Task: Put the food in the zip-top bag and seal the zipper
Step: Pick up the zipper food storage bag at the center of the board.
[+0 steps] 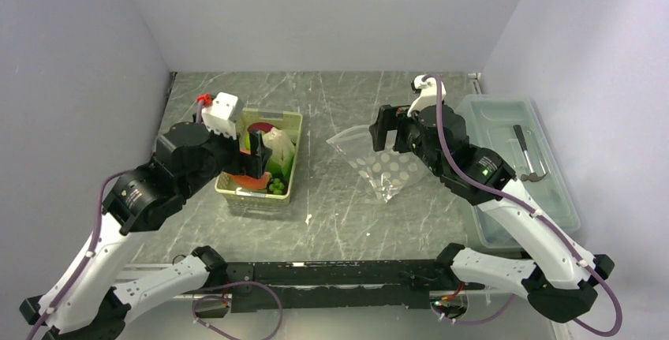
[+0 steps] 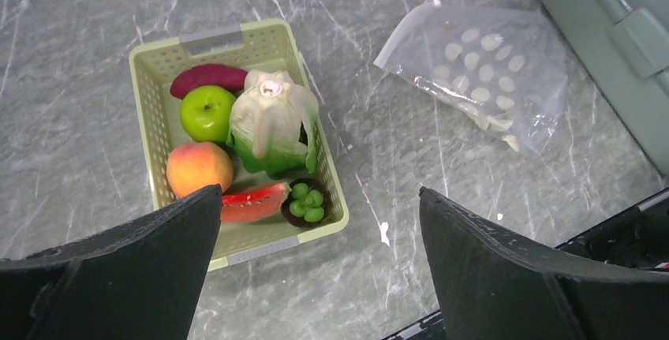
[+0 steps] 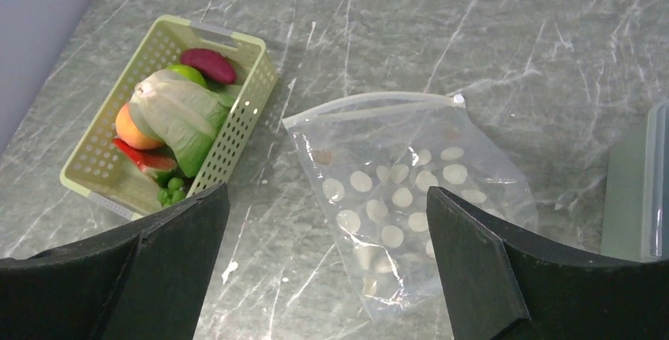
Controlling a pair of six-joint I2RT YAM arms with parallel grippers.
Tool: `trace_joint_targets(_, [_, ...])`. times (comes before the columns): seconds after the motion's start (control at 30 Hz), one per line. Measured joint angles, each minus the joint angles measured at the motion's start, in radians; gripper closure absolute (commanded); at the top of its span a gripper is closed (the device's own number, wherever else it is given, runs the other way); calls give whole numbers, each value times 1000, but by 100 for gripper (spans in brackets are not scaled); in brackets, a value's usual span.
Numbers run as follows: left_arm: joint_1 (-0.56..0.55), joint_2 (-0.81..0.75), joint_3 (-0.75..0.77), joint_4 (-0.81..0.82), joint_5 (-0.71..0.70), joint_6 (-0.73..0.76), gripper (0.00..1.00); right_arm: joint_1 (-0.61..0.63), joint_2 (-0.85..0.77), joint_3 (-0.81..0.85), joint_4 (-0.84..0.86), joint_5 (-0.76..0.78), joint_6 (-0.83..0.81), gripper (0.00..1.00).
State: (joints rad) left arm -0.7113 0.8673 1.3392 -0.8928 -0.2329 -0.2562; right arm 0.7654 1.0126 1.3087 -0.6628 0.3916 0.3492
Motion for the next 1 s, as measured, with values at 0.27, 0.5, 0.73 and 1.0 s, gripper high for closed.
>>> trace_joint_targets(0.27, [0, 26, 19, -13, -8, 6, 0, 0, -14, -20, -13, -8, 7, 0])
trace_joint_targets(0.5, [0, 109, 60, -79, -76, 2, 0, 0, -15, -22, -20, -10, -3, 0])
trace_joint_targets(0.73, [0, 159, 94, -153, -179, -27, 1, 0, 2, -24, -47, -26, -18, 2])
trace_joint_targets(1.0, [13, 212, 102, -223, -263, -55, 8, 0, 123, -23, -101, -72, -34, 8])
